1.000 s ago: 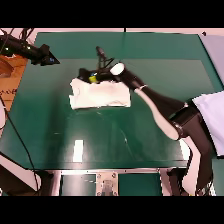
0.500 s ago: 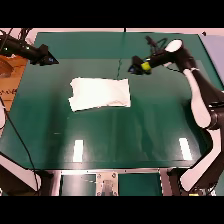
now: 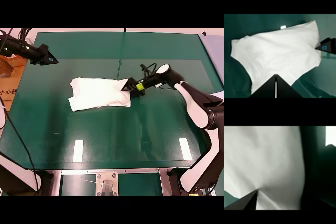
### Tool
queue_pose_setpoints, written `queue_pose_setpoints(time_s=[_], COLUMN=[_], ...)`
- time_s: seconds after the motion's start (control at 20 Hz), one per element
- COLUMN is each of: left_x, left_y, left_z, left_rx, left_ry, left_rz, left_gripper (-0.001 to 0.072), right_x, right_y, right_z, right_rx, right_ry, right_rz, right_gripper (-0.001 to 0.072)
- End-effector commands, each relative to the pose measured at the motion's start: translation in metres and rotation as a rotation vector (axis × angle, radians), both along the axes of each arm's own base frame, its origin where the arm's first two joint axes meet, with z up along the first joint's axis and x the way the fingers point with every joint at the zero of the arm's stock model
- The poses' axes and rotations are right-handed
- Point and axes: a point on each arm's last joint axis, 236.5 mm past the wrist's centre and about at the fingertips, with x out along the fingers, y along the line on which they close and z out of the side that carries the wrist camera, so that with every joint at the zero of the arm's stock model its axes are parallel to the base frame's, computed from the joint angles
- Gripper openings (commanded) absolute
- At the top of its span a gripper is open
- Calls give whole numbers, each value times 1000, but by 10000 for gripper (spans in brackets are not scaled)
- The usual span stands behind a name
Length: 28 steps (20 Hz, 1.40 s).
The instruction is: Fold the shirts.
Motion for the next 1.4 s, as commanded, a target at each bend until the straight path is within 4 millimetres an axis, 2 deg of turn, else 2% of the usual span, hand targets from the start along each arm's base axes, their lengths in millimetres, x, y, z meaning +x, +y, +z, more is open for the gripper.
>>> queue_pose_setpoints(time_s=[0.0, 0.05, 0.15, 0.2, 0.3, 0.4, 0.5, 0.6, 0.7, 0.85, 0.95, 1.05, 1.15, 1.2, 1.25, 1.35], left_x=[2, 3, 5, 5, 4, 2, 1, 1, -1, -5, -5, -5, -5, -5, -5, -5], left_y=[3, 7, 16, 21, 27, 28, 27, 27, 27, 26, 26, 26, 26, 26, 26, 26], left_z=[-1, -3, -10, -14, -18, -19, -20, -20, -20, -21, -21, -21, -21, -21, -21, -21], left_rx=[14, 29, 75, 100, 133, 137, 137, 136, 136, 135, 135, 135, 135, 135, 135, 135], left_ry=[-5, -7, -4, 0, 10, 16, 20, 22, 29, 41, 41, 41, 41, 41, 41, 41], left_rz=[9, 17, 33, 38, 42, 39, 36, 35, 30, 20, 20, 20, 20, 20, 20, 20], left_gripper=[20, 19, 20, 19, 19, 20, 20, 20, 20, 20, 20, 20, 20, 20, 20, 20], right_x=[10, 16, 28, 34, 48, 62, 75, 78, 65, 27, -10, -59, -117, -146, -176, -229], right_y=[42, 49, 56, 58, 55, 33, -20, -95, -173, -288, -367, -438, -492, -513, -531, -552], right_z=[1, 11, 37, 52, 96, 154, 206, 245, 280, 315, 318, 306, 294, 293, 293, 286], right_rx=[90, 114, 157, 174, 199, 205, 140, 45, -20, -118, -227, -339, -435, -480, -532, -598], right_ry=[-42, -68, -112, -139, -225, -341, -433, -482, -504, -515, -469, -357, -236, -192, -155, -81], right_rz=[-54, -57, -54, -46, -17, -11, -88, -225, -357, -561, -717, -880, -1039, -1120, -1197, -1306], right_gripper=[574, 514, 22, 19, 18, 17, 17, 17, 17, 17, 17, 17, 18, 17, 17, 17])
